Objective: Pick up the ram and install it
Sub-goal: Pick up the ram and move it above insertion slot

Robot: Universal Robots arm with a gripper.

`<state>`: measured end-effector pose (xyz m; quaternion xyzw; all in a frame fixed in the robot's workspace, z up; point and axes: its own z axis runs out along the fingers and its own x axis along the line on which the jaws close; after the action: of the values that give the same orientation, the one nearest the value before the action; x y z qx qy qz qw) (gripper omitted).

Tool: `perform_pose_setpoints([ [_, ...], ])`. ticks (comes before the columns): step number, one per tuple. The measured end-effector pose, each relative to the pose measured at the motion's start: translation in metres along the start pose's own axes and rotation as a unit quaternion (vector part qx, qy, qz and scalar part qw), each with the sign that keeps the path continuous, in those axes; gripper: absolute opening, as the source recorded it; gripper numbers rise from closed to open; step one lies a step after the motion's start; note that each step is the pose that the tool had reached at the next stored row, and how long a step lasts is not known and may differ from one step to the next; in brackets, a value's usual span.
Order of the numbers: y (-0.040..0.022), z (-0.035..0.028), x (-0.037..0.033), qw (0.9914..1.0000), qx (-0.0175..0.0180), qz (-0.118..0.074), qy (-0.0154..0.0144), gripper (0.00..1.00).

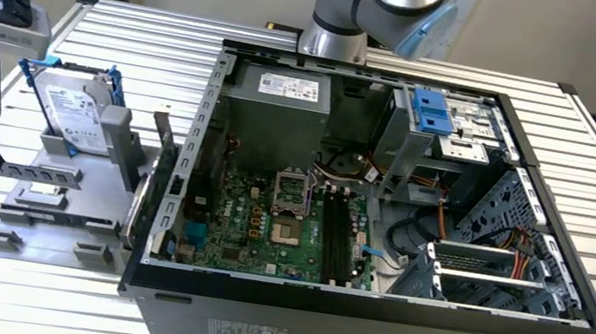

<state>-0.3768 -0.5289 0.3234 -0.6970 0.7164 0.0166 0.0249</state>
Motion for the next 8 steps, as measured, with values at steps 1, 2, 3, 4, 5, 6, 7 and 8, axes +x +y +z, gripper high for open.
perform_pose_setpoints([
  [1, -0.0001, -0.0016, -0.0008, 1.0, 0.0, 0.0, 0.0, 0.0],
  [2, -0.0002, -0.0033, -0.0017, 1.0, 0.0, 0.0, 0.0, 0.0],
  [3, -0.0001, -0.005, -0.0029, 1.0, 0.0, 0.0, -0.0001, 0.0],
  [4, -0.0001, -0.0063, -0.0044, 1.0, 0.0001, 0.0, -0.0001, 0.0],
  [5, -0.0001, -0.0076, -0.0063, 1.0, 0.0, 0.0, 0.0, 0.0],
  [6, 0.0, -0.0086, -0.008, 1.0, 0.0, 0.0, 0.0, 0.0],
  [7, 0.0, -0.0097, -0.0096, 1.0, 0.0, 0.0, 0.0, 0.0],
  [8, 0.0001, -0.0113, -0.0106, 1.0, -0.0001, 0.0, 0.0001, 0.0],
])
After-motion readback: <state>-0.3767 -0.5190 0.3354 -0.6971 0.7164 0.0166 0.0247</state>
